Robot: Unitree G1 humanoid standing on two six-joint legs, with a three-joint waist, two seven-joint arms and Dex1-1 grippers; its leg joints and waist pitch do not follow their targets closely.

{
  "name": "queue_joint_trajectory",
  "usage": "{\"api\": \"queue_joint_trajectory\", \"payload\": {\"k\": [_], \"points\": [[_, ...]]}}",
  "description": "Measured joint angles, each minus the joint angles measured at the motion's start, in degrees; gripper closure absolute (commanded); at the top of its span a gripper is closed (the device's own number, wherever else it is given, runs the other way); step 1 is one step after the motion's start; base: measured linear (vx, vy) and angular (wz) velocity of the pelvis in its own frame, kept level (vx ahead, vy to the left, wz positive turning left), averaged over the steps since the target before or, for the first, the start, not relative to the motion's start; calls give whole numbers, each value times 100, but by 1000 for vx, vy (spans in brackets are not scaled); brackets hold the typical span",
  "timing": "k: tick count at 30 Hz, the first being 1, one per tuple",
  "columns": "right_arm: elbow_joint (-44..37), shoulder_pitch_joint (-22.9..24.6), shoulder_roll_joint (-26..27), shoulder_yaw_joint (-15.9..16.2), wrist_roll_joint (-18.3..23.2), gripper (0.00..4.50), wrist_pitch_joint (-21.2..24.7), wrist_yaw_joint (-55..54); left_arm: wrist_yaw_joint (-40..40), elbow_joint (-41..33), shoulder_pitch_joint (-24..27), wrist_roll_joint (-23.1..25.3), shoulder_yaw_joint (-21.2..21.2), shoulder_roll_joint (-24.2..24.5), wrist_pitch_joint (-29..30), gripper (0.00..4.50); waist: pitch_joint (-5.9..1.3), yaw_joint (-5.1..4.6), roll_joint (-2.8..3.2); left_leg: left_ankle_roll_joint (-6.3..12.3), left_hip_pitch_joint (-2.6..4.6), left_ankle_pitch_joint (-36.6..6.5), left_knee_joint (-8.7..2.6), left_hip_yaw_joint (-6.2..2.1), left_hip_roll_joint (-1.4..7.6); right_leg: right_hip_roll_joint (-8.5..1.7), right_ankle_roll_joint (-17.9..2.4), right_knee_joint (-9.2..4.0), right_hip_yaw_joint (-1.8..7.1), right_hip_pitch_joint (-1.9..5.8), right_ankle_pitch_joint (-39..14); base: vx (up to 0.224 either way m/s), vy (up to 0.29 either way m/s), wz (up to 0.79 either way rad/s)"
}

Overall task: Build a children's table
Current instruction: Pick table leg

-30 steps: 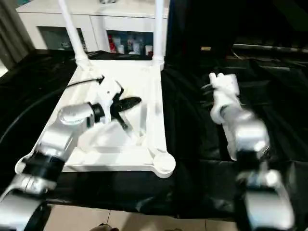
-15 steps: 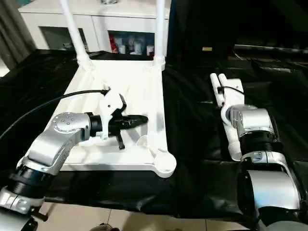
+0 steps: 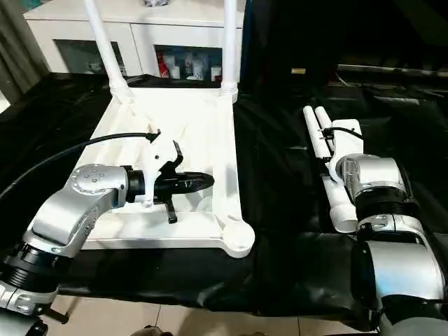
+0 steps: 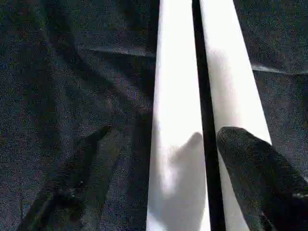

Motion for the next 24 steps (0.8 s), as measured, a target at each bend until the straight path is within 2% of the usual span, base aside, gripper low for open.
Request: {"api": "queue_joint_trajectory", "payload": {"k": [3, 5, 9, 24], "points": [[117, -87, -11, -4, 13, 47, 31, 10, 0, -33, 0, 0, -7, 11, 23, 450, 0, 1, 0, 0, 0, 0, 0, 0, 0, 0, 0, 1, 0, 0, 0, 0, 0, 0], [168, -123, -16, -6, 23, 14, 133, 55, 0, -62, 0, 0, -26, 28, 27, 450, 0, 2, 0, 0, 0, 0, 0, 0, 0, 0, 0, 1, 0, 0, 0, 0, 0, 0], [344, -155, -20, -5, 65, 14, 468, 195, -2, -75, 0, -5, -38, 58, 46, 450, 0, 4, 0, 0, -1, 0, 2, 0, 0, 0, 0, 2, 0, 0, 0, 0, 0, 0], [318, -167, 131, -63, 273, 14, 900, 546, -73, -125, -1, -51, -47, 137, 97, 450, 0, 6, 0, 0, 0, 0, 3, 0, 2, 0, 0, 4, -1, 0, 0, 0, 0, 0]]}}
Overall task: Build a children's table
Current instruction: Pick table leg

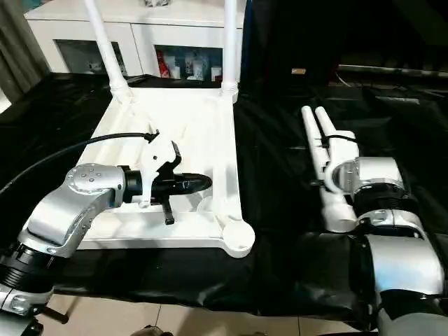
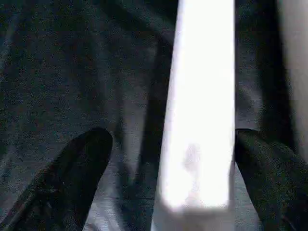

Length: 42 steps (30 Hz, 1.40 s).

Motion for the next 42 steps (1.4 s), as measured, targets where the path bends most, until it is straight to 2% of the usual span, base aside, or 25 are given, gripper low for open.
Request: {"api": "queue_joint_trajectory", "payload": {"k": [8, 16, 28, 30, 31, 32, 33, 35, 37, 38, 40, 41, 42], "points": [[16, -29, 40, 7, -6, 14, -14, -3, 3, 0, -1, 0, -25, 20, 0, 450, 0, 7, 0, 0, -1, 0, 3, 0, 0, 0, 0, 0, 0, 0, 0, 0, 0, 0], [72, -17, 120, 4, 45, 96, 95, 106, 3, 0, -1, 1, -39, 23, 0, 450, 0, 5, 0, 0, -1, 0, 4, 0, 0, 0, 0, 2, 0, 0, 0, 0, 0, 0], [189, -1, 181, -112, 90, 179, 45, 36, 69, 1, -3, 4, -41, 25, -43, 450, -2, 0, -3, 0, 0, 0, 8, 0, 2, 0, 0, 6, 0, 0, 0, 0, 0, 0], [195, -1, 181, -217, 149, 197, 45, -13, 67, 2, -9, -8, -40, 24, -17, 450, -2, 0, -3, 0, 0, 0, 8, 0, 2, 0, 0, 5, 0, 0, 0, 0, 0, 0], [196, -1, 181, -262, 200, 203, 44, -23, 74, 4, -21, -20, -38, 20, 16, 429, -2, 2, -3, 0, 0, 0, 8, 0, 2, 0, 0, 5, 0, 0, 0, 0, 0, 0], [197, -1, 181, -291, 238, 203, 43, -29, 102, 20, -42, -29, -29, 4, 61, 429, -2, 4, -3, 0, -1, 0, 8, 0, 2, 0, 0, 5, 0, 0, 0, 0, 0, 0], [197, 1, 181, -346, 265, 222, 43, -35, 192, 48, -79, -50, 7, -49, 117, 407, -1, 5, -3, 0, -1, 0, 9, 0, 2, 0, -1, 5, 0, 0, 0, 0, 0, 0], [154, 94, 205, -562, 406, 234, -46, -83, 402, 192, -220, -67, 116, -191, 228, 405, -1, 13, -5, 0, -2, 0, 13, -1, 2, 0, -1, 7, 0, 1, 1, 0, 0, 0], [35, 217, 294, -745, 587, 256, -161, -119, 547, 233, -269, -73, 247, -210, 318, 366, -1, 11, -4, 0, -1, 0, 12, 0, 2, 0, 0, 6, 0, 1, 1, 0, 0, 0], [-21, 270, 299, -809, 651, 256, -205, -133, 597, 246, -275, -73, 268, -220, 336, 366, -1, 10, -5, 0, -1, 0, 13, -1, 2, 0, 0, 7, 0, 1, 1, 0, 0, 0], [-437, 544, 341, -974, 774, 263, -439, -87, 678, 267, -274, -79, 301, -242, 351, 357, -3, 15, -10, 0, -2, 0, 12, -1, 2, 0, 0, 5, 0, 1, 1, 0, 0, 0], [-619, 667, 385, -1041, 838, 265, -591, -34, 708, 270, -273, -81, 322, -241, 355, 334, -2, 12, -11, 1, -2, 0, 13, -1, 2, 0, 0, 6, 0, 1, 0, 0, 0, 0], [-1040, 961, 485, -1148, 975, 265, -844, 105, 718, 265, -269, -107, 354, -242, 367, 334, -2, 15, -14, 1, -2, 0, 12, -1, 3, 0, 0, 6, 0, 1, 0, 0, 0, 0]]}}
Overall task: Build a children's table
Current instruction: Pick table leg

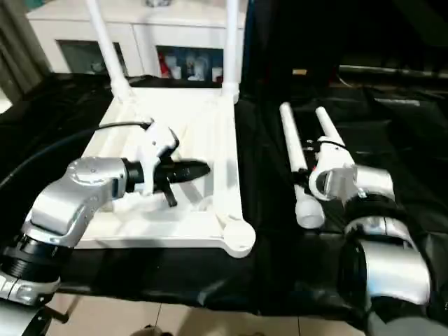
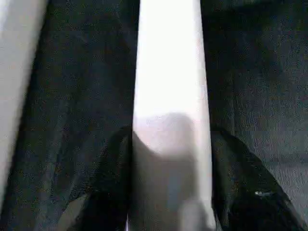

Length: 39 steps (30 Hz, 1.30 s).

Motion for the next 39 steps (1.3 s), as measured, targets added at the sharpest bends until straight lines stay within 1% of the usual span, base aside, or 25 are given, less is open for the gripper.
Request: {"api": "queue_joint_trajectory", "payload": {"k": [2, 4, 5, 6, 7, 9, 10, 11, 12, 13, 15, 16, 17, 18, 22, 23, 24, 25, 26, 27, 30, 33, 36, 37, 39], "points": [[-303, 201, 102, -77, 145, 266, -143, 142, 10, -7, 0, -10, 9, 1, 26, 318, 0, -7, 1, 0, 0, 1, -1, 0, 0, 0, 0, 0, 0, 0, 0, 0, 0, 0], [-974, 535, 252, -214, 400, 266, -221, 354, 16, -11, 8, -28, 18, -3, 41, 297, 1, 4, 0, 0, 0, 1, -1, 0, 0, 0, 0, 0, 0, -1, 0, 0, 0, 0], [-1269, 668, 321, -238, 516, 266, -276, 485, 25, -12, 12, -45, 50, -5, 48, 297, 1, 4, 0, 1, 0, 1, -1, 0, 0, 0, 1, 0, 0, -1, 0, 0, 0, 0], [-1411, 722, 347, -240, 594, 266, -302, 556, 30, -12, 12, -71, 72, -6, 49, 281, 1, 2, 0, 1, 0, 1, -1, 0, 0, 0, 1, 0, 0, -1, 0, 0, 0, 0], [-1787, 846, 395, -263, 797, 266, -342, 752, 35, -16, 11, -135, 116, -22, 53, 281, 1, 4, 0, 1, -1, 1, -1, 0, 0, 0, 1, -2, 0, -1, 0, 0, 0, 0], [-2223, 932, 473, -320, 1049, 266, -417, 982, 42, -28, 11, -185, 142, -38, 65, 262, 1, 6, 0, 1, -1, 1, -1, 0, 0, 0, 2, -3, 0, -1, -1, 0, 0, 0], [-2536, 1052, 503, -360, 1205, 266, -416, 1114, 45, -34, 11, -257, 182, -93, 98, 262, 1, 6, -1, 1, -1, 0, -3, 0, 0, 0, 2, -4, 0, -1, -1, 0, 0, 0], [-2821, 1162, 537, -365, 1369, 267, -412, 1272, 49, -40, 11, -307, 237, -137, 133, 242, 2, 14, -2, 1, -1, 0, -3, -1, 0, 0, 5, -4, 0, -1, -3, 0, 0, 0], [-3225, 1334, 563, -343, 1593, 267, -369, 1531, 69, -43, 8, -478, 388, -237, 234, 242, 2, 25, -2, 1, -2, 0, -6, -1, 0, 0, 6, -6, 0, -1, -4, 0, 0, 0], [-3431, 1411, 581, -290, 1722, 267, -340, 1707, 92, -53, 1, -575, 480, -291, 300, 237, 2, 30, -3, 2, -2, 0, -6, -1, 0, 0, 7, -6, 0, -1, -4, 0, 0, 0], [-3855, 1570, 589, -129, 1970, 267, -217, 2066, 157, -61, -121, -963, 797, -526, 559, 217, 6, 40, -10, 2, -3, 0, -4, -1, 0, 0, 6, -6, -1, -1, -4, 0, 0, 0], [-3964, 1592, 602, -60, 2046, 267, -151, 2177, 182, -64, -200, -1150, 930, -621, 676, 217, 6, 49, -13, 3, -3, 1, -4, -1, 0, 0, 5, -6, -1, -1, -3, 0, 0, 0], [-4037, 1603, 608, 12, 2128, 267, -104, 2266, 207, -76, -274, -1311, 1036, -694, 758, 207, 6, 51, -15, 4, -1, 2, -3, -1, 0, 0, 6, -6, -1, 1, -3, 0, 0, 0], [-4159, 1640, 623, 78, 2237, 267, -40, 2390, 258, -80, -380, -1557, 1245, -843, 885, 202, 9, 59, -20, 4, -1, 3, -2, -1, 0, 0, 8, -6, -1, 1, -4, 0, 0, 0], [-4419, 1656, 705, 339, 2407, 267, 95, 2596, 510, -32, -662, -2094, 1697, -1139, 1134, 171, 17, 68, -54, 5, 0, 4, -2, -2, 0, 0, 31, -5, -2, 1, -18, 0, 0, 0], [-4449, 1659, 730, 401, 2432, 267, 108, 2627, 573, -11, -711, -2174, 1782, -1197, 1179, 171, 18, 72, -67, 5, -1, 4, -2, -2, 0, 0, 32, -5, -2, 1, -18, 0, 0, 0], [-4490, 1668, 731, 494, 2444, 267, 126, 2641, 660, 32, -783, -2266, 1871, -1271, 1233, 153, 22, 84, -88, 5, -2, 4, -3, -3, 0, 0, 33, -6, -3, 1, -19, 0, 0, 0], [-4516, 1671, 736, 552, 2444, 267, 134, 2647, 718, 71, -830, -2290, 1915, -1298, 1280, 153, 24, 92, -101, 5, -3, 4, -3, -3, 0, 0, 33, -8, -3, 1, -20, 0, 0, 0], [-4530, 1672, 742, 590, 2445, 267, 137, 2660, 785, 133, -871, -2332, 1981, -1335, 1329, 136, 23, 103, -115, 5, -4, 4, -4, -3, 0, 0, 34, -10, -3, 0, -20, 0, 0, 0], [-4532, 1671, 740, 634, 2449, 267, 140, 2705, 913, 229, -916, -2389, 2073, -1398, 1373, 132, 23, 120, -137, 5, -5, 3, -4, -3, 0, 0, 34, -11, -3, 1, -20, 0, 0, 0], [-4533, 1671, 735, 773, 2454, 267, 152, 2799, 1123, 399, -987, -2498, 2229, -1491, 1477, 131, 23, 137, -177, 5, -7, 3, -8, -4, 0, 0, 32, -12, -3, 0, -19, 0, 0, 0], [-4533, 1670, 724, 852, 2453, 267, 154, 2848, 1244, 424, -1024, -2610, 2264, -1533, 1553, 131, 26, 160, -193, 5, -9, 2, -8, -4, 0, 0, 15, -13, -4, 0, -9, 0, 0, 0], [-4532, 1658, 720, 1014, 2387, 267, 119, 2842, 1360, 444, -1082, -2646, 2306, -1637, 1551, 131, 25, 158, -210, 4, -8, 3, -8, -4, 0, 0, 17, -13, -4, 0, -10, 0, 0, 0], [-4533, 1653, 716, 1067, 2340, 267, 91, 2832, 1386, 444, -1085, -2646, 2304, -1657, 1548, 160, 23, 155, -214, 4, -8, 3, -8, -4, 0, 0, 26, -13, -4, 1, -15, 0, 0, 0], [-4533, 1635, 711, 1197, 2159, 267, -33, 2787, 1526, 456, -1085, -2635, 2311, -1698, 1547, 167, 26, 150, -225, 3, -7, 4, -8, -5, 0, 0, 36, -12, -4, 1, -21, 0, 0, 0]]}}
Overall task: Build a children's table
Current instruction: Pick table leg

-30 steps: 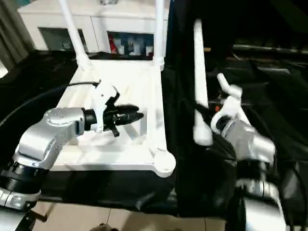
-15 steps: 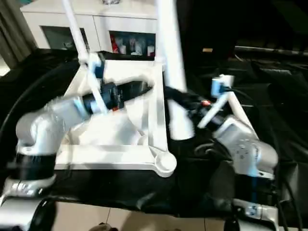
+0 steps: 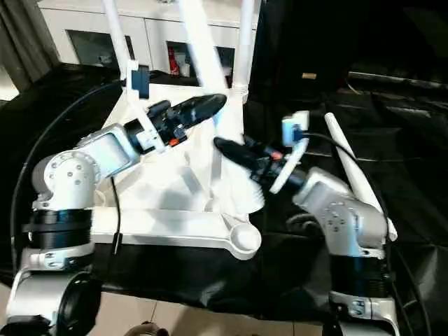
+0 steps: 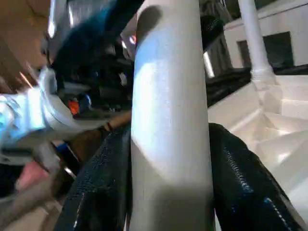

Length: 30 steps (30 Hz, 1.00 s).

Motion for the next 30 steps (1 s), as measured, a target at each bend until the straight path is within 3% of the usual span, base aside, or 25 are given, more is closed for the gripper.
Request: {"api": "queue_joint_trajectory", "payload": {"k": [2, 3, 10, 17, 28, 29, 30], "points": [[0, -6, 5, 149, -261, 267, -239, -157, 285, 122, -34, -2, 146, -115, -1, 170, 0, -2, -6, -1, 1, 0, 0, 0, 0, 0, 1, 0, 0, 0, 0, 0, 0, 0], [0, -8, 37, 291, -520, 267, -451, -311, 525, 248, -95, 2, 246, -205, -1, 198, 4, -5, -14, -3, 0, 2, 0, 0, 0, 0, 1, 0, 0, 0, 0, 0, 0, 0], [6, -119, 404, 829, -1475, 267, -1239, -1178, 1258, 409, -204, 53, 470, -387, -248, 248, 13, -20, -36, -4, 0, 1, -12, -2, -2, 0, -6, -3, -1, -1, 4, 0, 0, 0], [174, -174, 493, 1039, -1795, 267, -1555, -1417, 1357, 428, -204, 138, 498, -393, -326, 266, 26, -12, -66, -4, -2, 1, -13, -2, -2, 0, -16, -8, -1, -1, 10, 0, 0, 0], [369, -218, 567, 1115, -1997, 267, -1765, -1601, 1314, 427, -202, 513, 43, -238, -695, 267, 45, -20, -98, -4, -2, 1, -14, -2, -2, 0, -22, -5, -1, -1, 14, 0, 0, 0], [373, -218, 576, 1106, -1966, 232, -1762, -1594, 1302, 428, -202, 526, 12, -223, -717, 267, 45, -21, -98, -4, -1, 1, -13, -2, -2, 0, -22, -4, -1, -1, 14, 0, 0, 0], [376, -218, 577, 1085, -1927, 232, -1747, -1567, 1246, 427, -200, 561, -56, -190, -760, 267, 45, -18, -98, -4, -1, 1, -13, -2, -2, 0, -23, -4, -1, -1, 14, 0, 0, 0]]}}
